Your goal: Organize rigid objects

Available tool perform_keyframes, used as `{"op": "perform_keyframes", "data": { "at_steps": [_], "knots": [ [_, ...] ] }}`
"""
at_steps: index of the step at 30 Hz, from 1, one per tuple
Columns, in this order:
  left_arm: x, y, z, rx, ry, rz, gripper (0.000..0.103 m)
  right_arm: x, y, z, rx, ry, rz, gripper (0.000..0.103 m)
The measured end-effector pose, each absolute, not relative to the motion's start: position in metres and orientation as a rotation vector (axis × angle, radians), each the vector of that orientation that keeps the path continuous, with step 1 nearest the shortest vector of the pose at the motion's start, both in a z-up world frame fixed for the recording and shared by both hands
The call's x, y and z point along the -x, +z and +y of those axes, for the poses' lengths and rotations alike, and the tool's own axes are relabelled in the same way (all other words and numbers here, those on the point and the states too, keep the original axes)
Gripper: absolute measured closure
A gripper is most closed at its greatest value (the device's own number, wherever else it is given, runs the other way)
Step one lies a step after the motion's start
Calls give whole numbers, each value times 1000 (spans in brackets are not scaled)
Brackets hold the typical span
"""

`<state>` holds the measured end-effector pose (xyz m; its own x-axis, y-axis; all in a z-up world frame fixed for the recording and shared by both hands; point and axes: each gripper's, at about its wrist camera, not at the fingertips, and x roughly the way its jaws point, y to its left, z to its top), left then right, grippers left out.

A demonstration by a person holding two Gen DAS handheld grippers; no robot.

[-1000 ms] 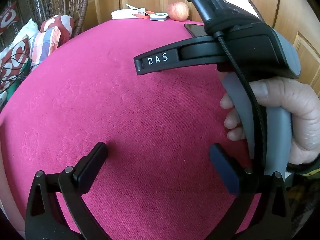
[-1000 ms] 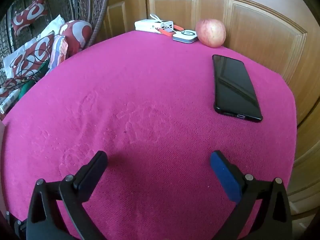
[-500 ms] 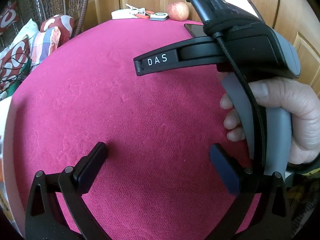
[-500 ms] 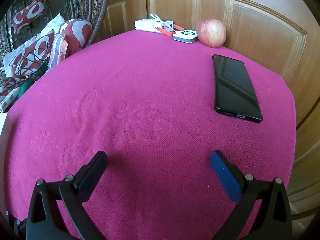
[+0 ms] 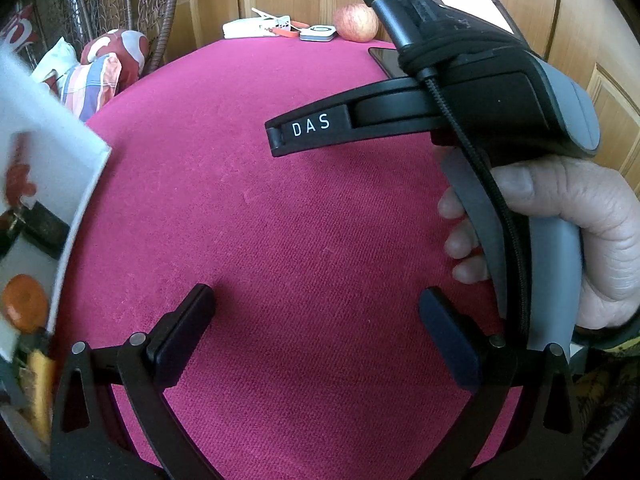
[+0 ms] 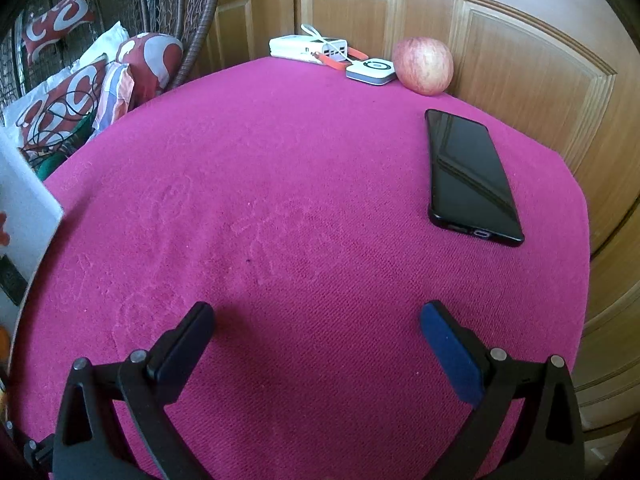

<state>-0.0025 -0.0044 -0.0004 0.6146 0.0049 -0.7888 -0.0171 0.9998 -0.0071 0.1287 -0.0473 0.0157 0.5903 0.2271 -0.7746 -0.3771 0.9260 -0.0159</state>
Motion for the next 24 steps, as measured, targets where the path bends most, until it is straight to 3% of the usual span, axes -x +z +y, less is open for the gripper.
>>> {"op": "perform_keyframes", "data": {
  "at_steps": [24],
  "knots": [
    [-1, 1, -1, 17, 13, 910, 0, -128, 16, -46, 191, 353, 872, 0]
  ]
}}
